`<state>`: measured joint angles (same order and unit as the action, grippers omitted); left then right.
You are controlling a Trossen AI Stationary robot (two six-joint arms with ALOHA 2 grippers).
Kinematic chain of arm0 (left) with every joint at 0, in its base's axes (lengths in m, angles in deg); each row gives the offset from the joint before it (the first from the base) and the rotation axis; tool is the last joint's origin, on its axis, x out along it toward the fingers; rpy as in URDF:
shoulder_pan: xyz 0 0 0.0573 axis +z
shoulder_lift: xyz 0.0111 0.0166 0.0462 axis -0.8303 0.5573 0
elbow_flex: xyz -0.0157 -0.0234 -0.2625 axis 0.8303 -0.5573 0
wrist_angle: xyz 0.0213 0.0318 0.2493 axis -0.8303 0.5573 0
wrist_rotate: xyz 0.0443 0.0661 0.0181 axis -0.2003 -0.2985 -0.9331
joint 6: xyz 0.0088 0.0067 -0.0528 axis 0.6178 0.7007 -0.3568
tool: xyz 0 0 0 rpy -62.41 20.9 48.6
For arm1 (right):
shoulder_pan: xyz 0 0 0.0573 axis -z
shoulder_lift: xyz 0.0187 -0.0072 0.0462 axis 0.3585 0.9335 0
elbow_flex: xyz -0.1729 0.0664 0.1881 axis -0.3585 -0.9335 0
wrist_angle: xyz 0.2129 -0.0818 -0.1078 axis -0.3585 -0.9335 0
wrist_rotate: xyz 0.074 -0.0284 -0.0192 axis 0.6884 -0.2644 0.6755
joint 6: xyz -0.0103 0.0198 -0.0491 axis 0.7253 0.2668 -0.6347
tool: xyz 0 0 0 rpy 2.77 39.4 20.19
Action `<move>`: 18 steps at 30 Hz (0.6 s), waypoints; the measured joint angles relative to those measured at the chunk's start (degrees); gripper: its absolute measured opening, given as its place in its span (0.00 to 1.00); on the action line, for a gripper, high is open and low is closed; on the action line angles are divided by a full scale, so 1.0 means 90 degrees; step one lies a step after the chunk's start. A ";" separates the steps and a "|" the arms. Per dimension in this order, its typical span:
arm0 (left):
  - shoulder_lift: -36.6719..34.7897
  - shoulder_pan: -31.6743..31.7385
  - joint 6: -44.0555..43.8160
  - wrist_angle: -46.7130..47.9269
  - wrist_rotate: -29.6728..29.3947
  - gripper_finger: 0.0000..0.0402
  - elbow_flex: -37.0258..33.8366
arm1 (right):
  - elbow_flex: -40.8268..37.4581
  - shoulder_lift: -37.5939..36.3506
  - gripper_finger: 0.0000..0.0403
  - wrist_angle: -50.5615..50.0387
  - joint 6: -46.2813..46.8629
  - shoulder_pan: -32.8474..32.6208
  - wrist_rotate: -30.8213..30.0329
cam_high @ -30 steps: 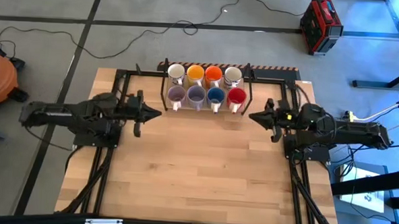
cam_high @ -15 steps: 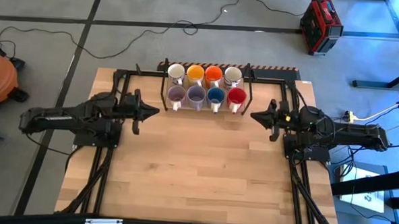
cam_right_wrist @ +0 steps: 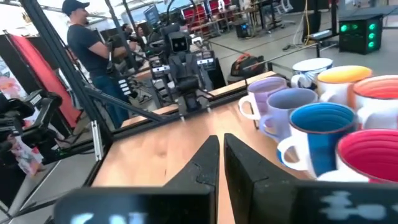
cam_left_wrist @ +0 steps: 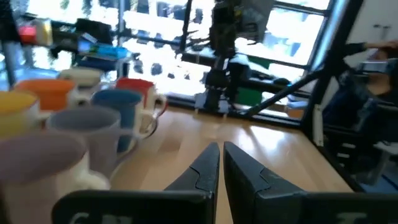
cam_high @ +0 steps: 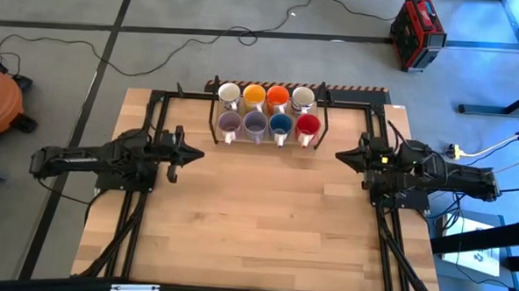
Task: Place coffee mugs
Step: Return to Home Position
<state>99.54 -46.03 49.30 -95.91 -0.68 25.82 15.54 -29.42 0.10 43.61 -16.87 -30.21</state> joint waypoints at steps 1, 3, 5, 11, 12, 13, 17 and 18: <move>-0.0100 0.0000 -0.0080 0.0071 -0.0104 0.04 -0.0058 | 0.0000 -0.0115 0.04 -0.0119 -0.0016 0.0000 -0.0047; -0.0256 0.0000 -0.0161 0.0110 -0.0197 0.04 -0.0134 | 0.0000 -0.0330 0.04 -0.0359 -0.0055 0.0000 -0.0151; -0.0378 -0.0004 -0.0166 0.0074 -0.0189 0.04 -0.0206 | -0.0081 -0.0544 0.04 -0.0386 -0.0102 0.0000 -0.0212; -0.0787 -0.0005 -0.0220 0.0029 -0.0136 0.04 -0.0619 | -0.0781 -0.1468 0.04 -0.0224 -0.0076 0.0000 -0.0100; -0.0858 -0.0005 -0.0234 0.0012 -0.0128 0.04 -0.0695 | -0.0881 -0.1644 0.04 -0.0197 -0.0036 0.0000 -0.0100; -0.0941 -0.0005 -0.0237 -0.0026 -0.0107 0.04 -0.0764 | -0.0989 -0.1786 0.04 -0.0179 0.0010 0.0000 -0.0100; -0.1259 -0.0001 -0.0237 -0.0258 0.0020 0.04 -0.1005 | -0.1312 -0.1754 0.04 -0.0023 0.0023 0.0000 -0.0063; -0.1325 0.0000 -0.0175 -0.0231 0.0080 0.04 -0.1004 | -0.1437 -0.1747 0.04 0.0226 0.0029 0.0000 -0.0038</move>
<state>87.62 -46.03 47.73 -97.99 0.04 16.79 2.61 -45.15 2.14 43.87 -16.87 -30.56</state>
